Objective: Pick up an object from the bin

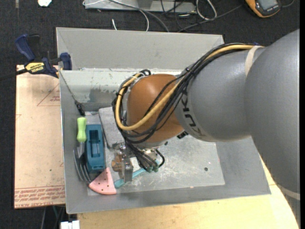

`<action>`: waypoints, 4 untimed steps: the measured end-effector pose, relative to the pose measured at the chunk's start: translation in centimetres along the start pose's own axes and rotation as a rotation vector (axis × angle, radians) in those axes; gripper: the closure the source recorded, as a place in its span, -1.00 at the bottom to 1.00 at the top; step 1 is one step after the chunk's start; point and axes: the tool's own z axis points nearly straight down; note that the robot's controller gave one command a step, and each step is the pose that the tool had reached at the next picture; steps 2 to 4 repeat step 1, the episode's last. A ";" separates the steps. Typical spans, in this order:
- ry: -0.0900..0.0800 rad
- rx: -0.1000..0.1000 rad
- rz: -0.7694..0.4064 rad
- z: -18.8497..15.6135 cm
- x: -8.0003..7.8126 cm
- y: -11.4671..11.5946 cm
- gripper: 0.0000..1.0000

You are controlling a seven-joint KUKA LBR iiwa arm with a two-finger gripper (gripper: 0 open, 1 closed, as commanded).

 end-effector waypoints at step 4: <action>0.004 0.001 0.001 -3.2 0.1 0.0 1.00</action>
Offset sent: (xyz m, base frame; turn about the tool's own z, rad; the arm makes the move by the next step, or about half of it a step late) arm -0.0015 -0.0006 0.0319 0.0005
